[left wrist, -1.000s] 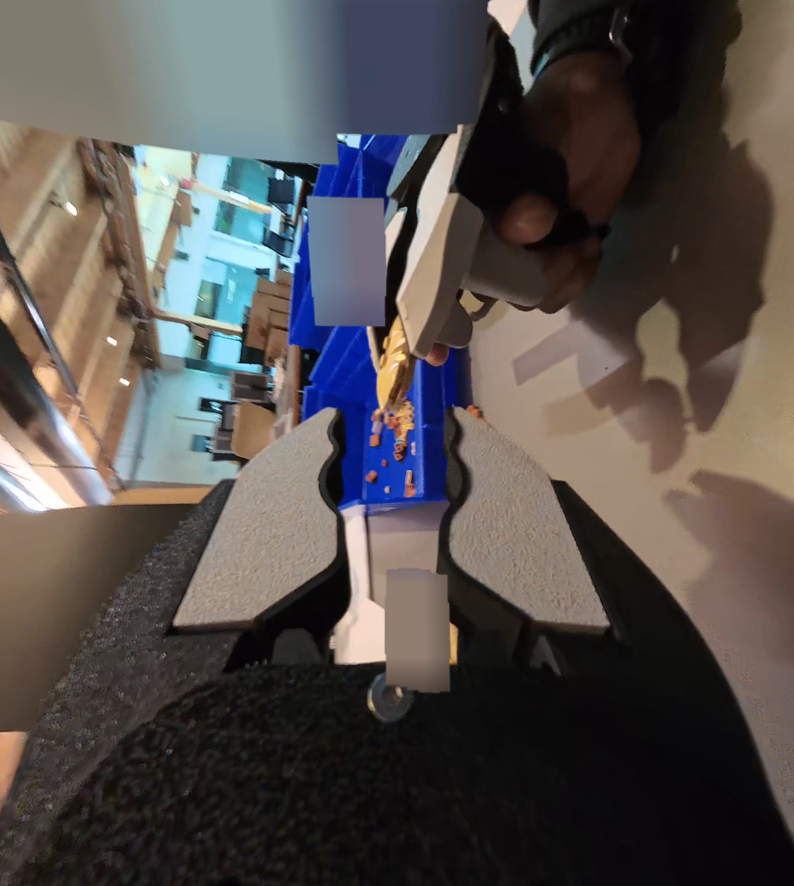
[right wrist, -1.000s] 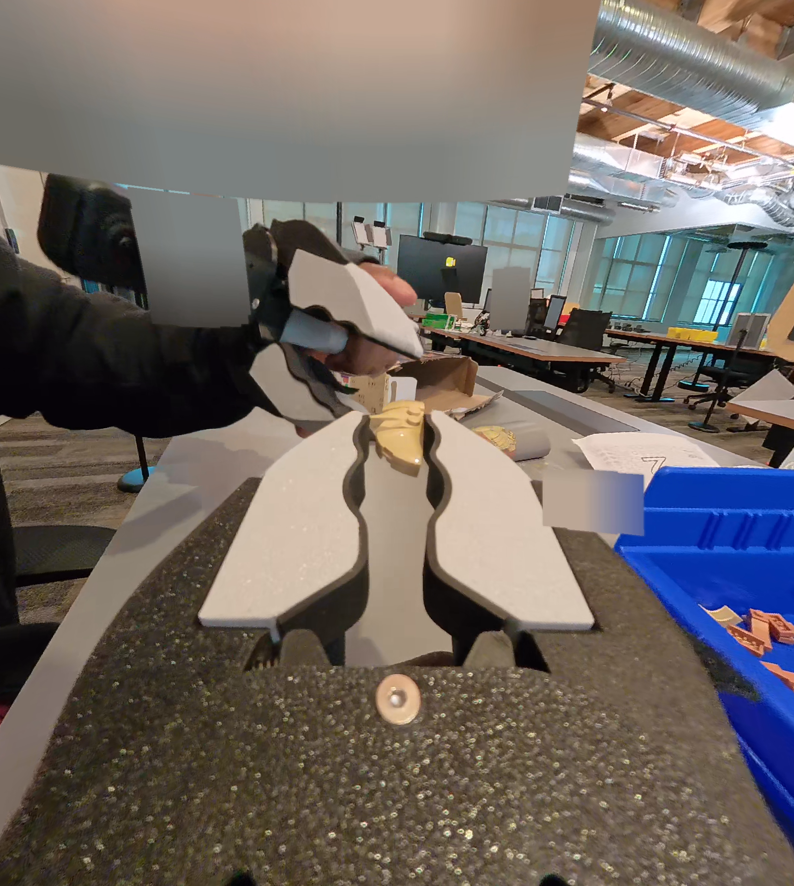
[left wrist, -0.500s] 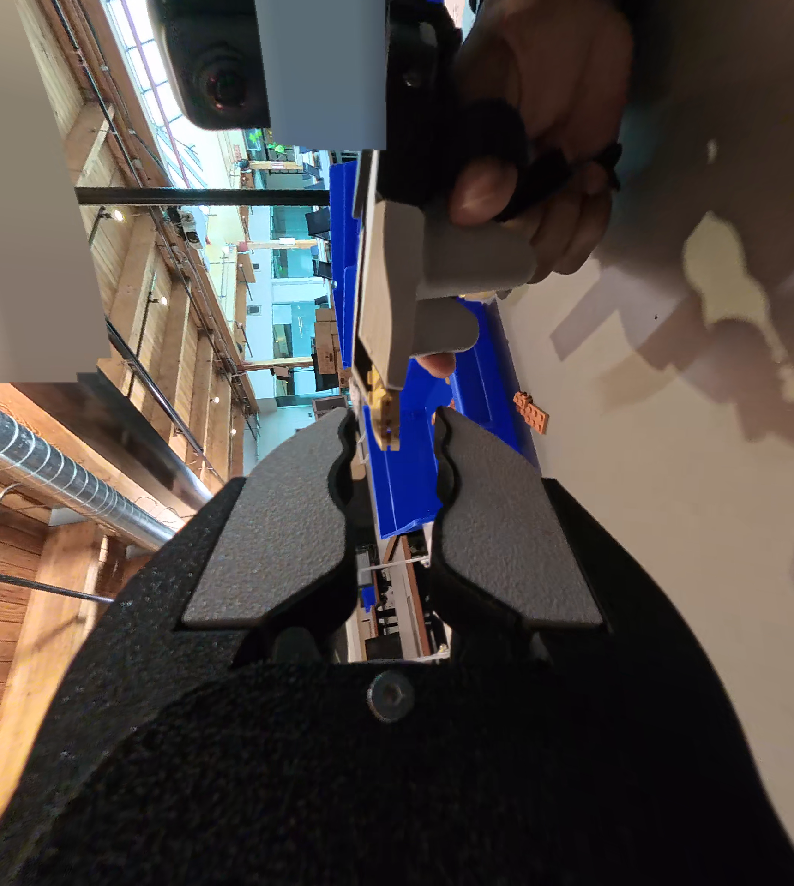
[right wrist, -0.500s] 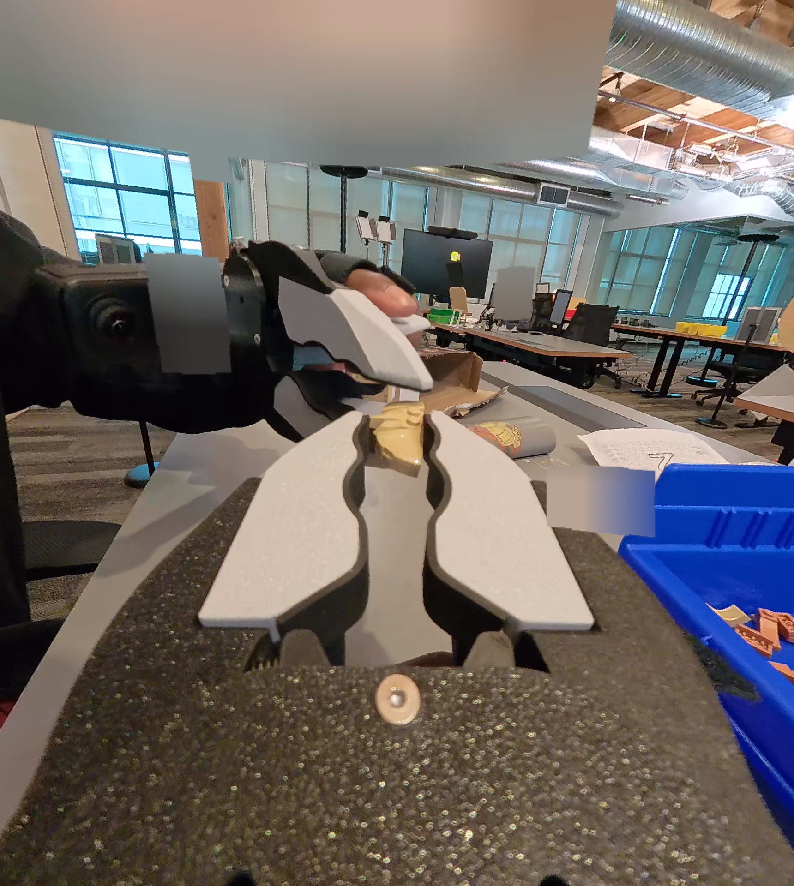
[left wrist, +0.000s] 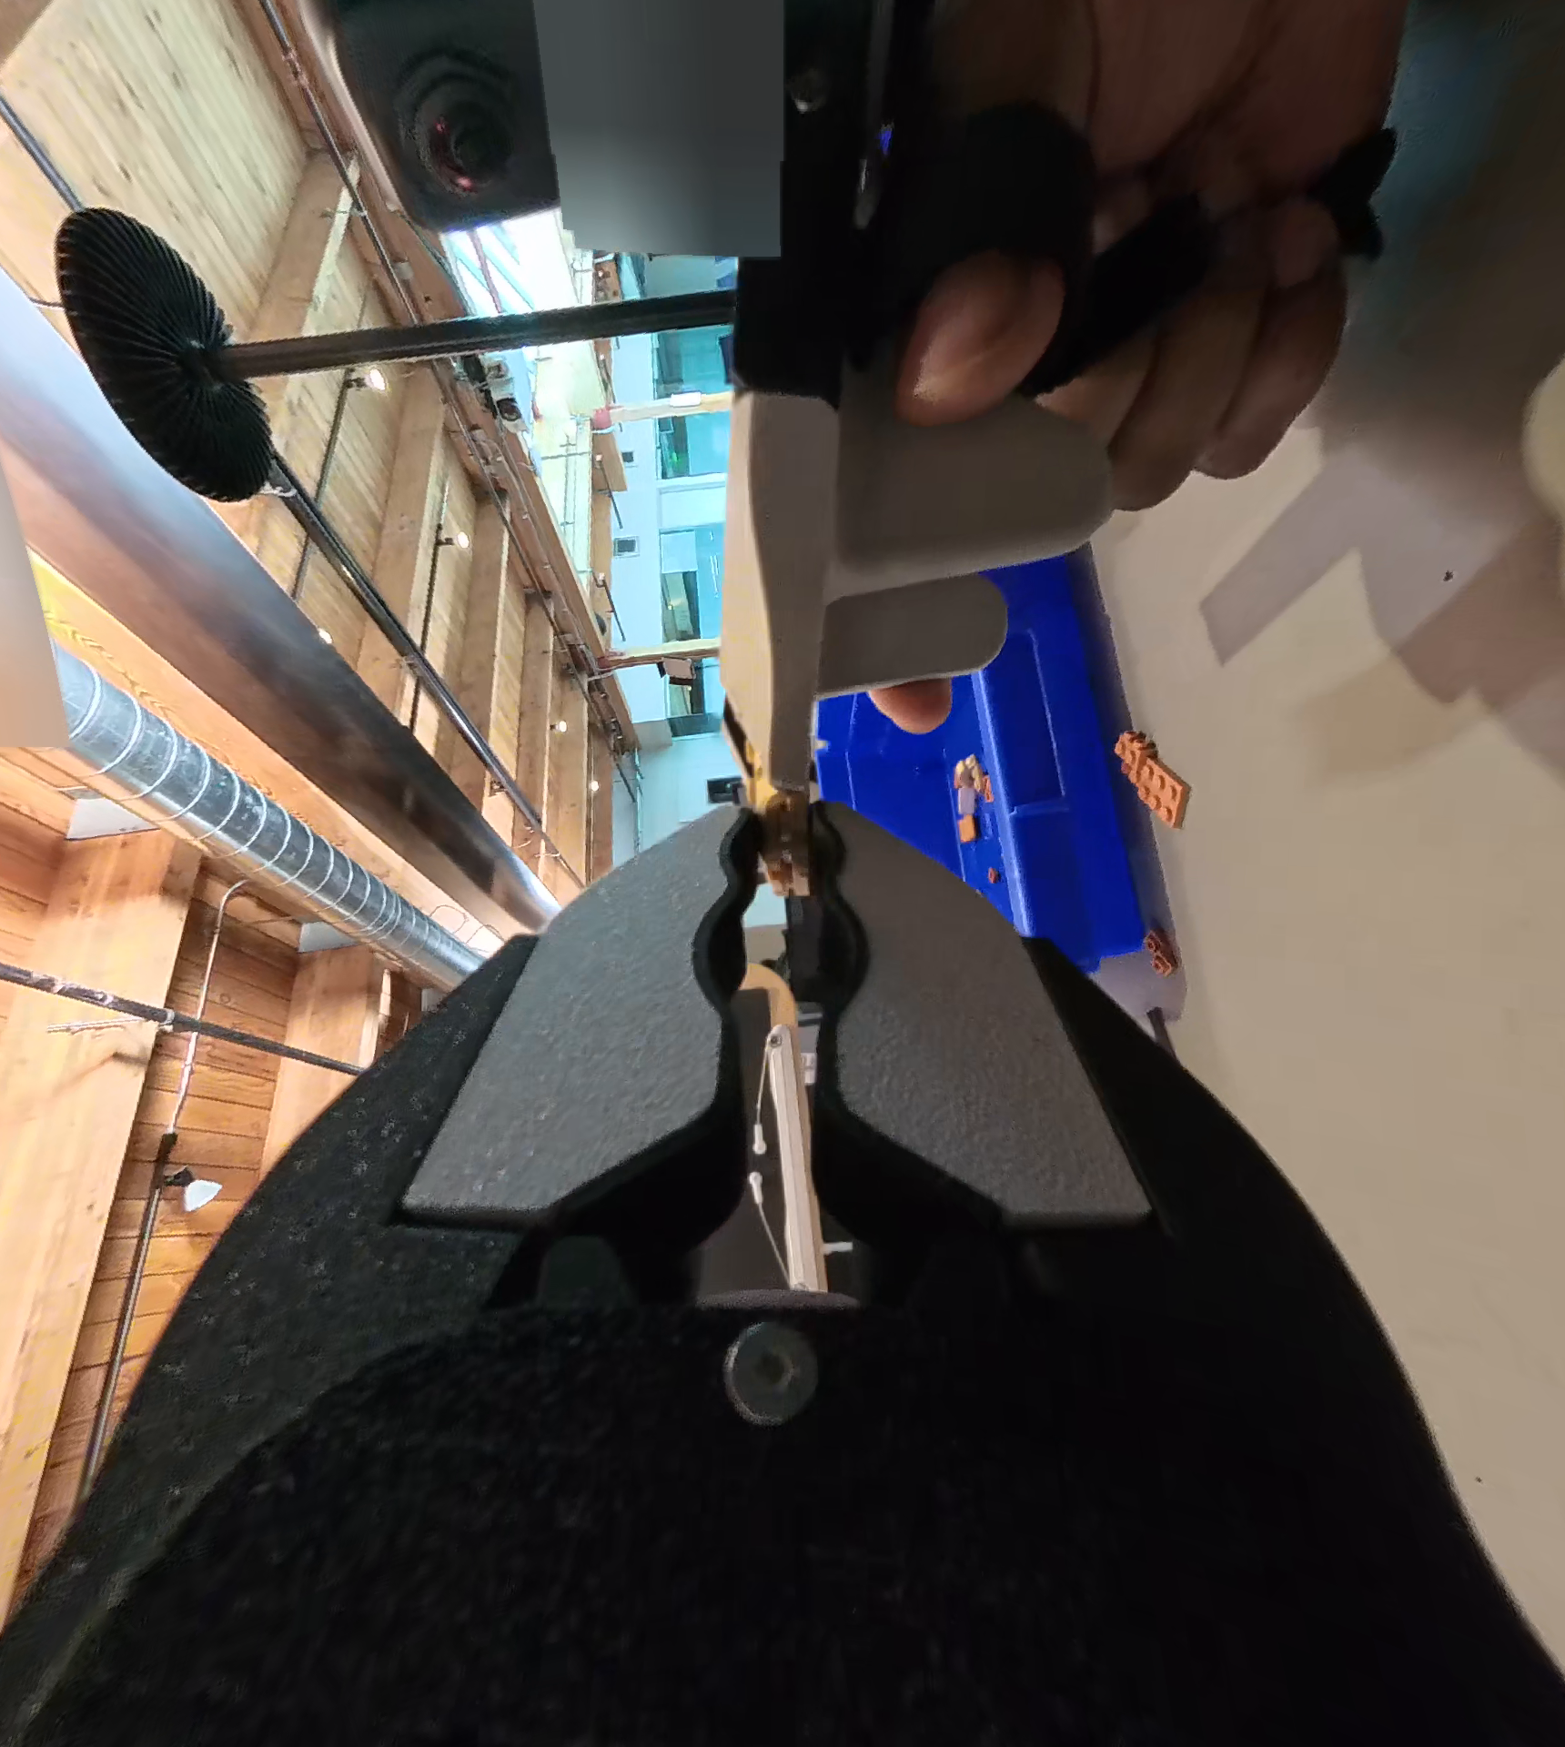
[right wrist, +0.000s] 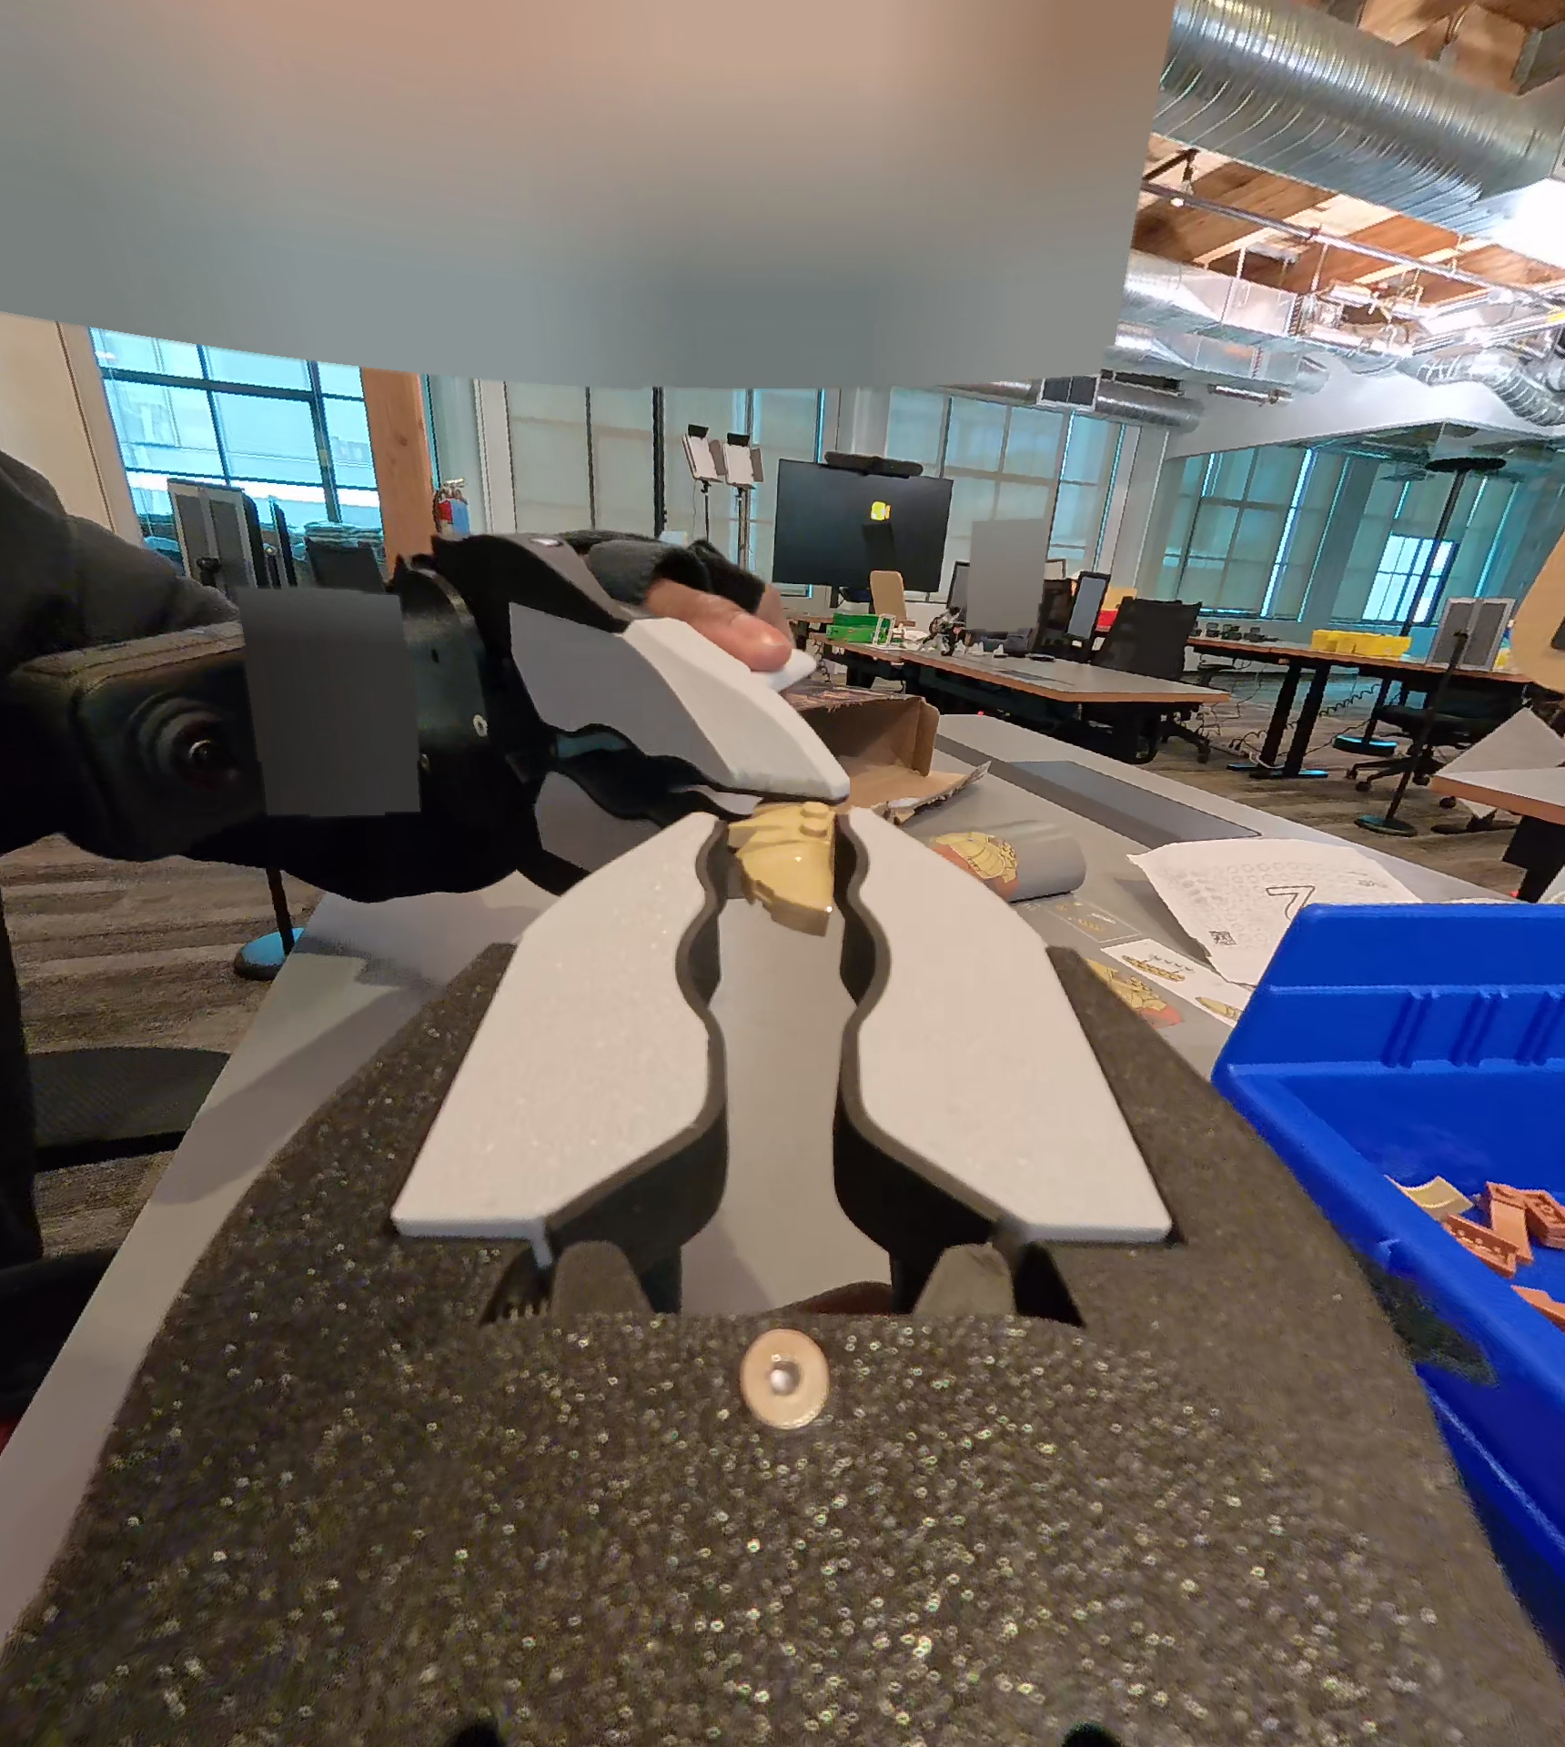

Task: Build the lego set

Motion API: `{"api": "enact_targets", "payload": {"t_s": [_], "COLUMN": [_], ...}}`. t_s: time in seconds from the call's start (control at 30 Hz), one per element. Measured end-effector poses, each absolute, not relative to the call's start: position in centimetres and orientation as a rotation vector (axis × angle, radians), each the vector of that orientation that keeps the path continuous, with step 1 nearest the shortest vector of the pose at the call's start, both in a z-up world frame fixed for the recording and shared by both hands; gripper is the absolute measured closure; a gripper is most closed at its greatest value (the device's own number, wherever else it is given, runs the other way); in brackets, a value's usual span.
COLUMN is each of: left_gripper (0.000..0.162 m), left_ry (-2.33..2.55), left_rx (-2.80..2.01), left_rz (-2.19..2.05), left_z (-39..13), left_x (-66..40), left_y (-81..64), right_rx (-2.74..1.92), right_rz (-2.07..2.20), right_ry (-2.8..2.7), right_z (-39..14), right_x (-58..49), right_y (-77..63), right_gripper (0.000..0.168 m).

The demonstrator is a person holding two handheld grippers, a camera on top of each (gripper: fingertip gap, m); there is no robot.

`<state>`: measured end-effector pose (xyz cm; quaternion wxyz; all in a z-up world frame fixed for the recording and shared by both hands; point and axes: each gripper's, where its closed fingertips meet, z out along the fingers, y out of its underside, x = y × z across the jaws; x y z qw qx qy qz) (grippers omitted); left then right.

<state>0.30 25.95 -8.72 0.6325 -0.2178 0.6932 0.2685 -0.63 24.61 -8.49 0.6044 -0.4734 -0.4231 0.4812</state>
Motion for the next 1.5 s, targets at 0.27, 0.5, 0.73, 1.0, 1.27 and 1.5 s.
{"api": "enact_targets", "payload": {"t_s": [0.27, 0.5, 0.73, 1.0, 1.27, 1.5], "left_gripper": [0.153, 0.153, 0.151, 0.150, 0.151, 0.152], "left_ry": [1.559, 1.533, 1.473, 1.438, 1.426, 1.452], "left_rx": [-0.486, -0.503, -0.510, -0.530, -0.528, -0.513], "left_rz": [0.691, 0.714, 0.700, 0.663, 0.675, 0.703], "left_z": [-8.5, -8.9, -9.1, -9.0, -8.6, -8.4], "left_x": [0.4, 0.6, 1.0, 1.1, 0.4, 0.1], "left_y": [25.9, 25.8, 25.8, 25.9, 26.2, 26.4], "right_rx": [-1.095, -1.099, -1.114, -1.121, -1.118, -1.120], "right_rz": [1.138, 1.161, 1.220, 1.255, 1.263, 1.259], "right_ry": [-0.961, -0.946, -0.909, -0.882, -0.875, -0.877], "right_z": [-8.4, -8.3, -8.0, -7.7, -7.6, -7.7], "right_x": [-0.5, -0.5, -0.3, -0.1, 0.0, -0.1], "right_y": [24.7, 24.7, 24.9, 25.1, 25.2, 25.2], "right_gripper": [0.148, 0.148, 0.148, 0.148, 0.148, 0.148]}}
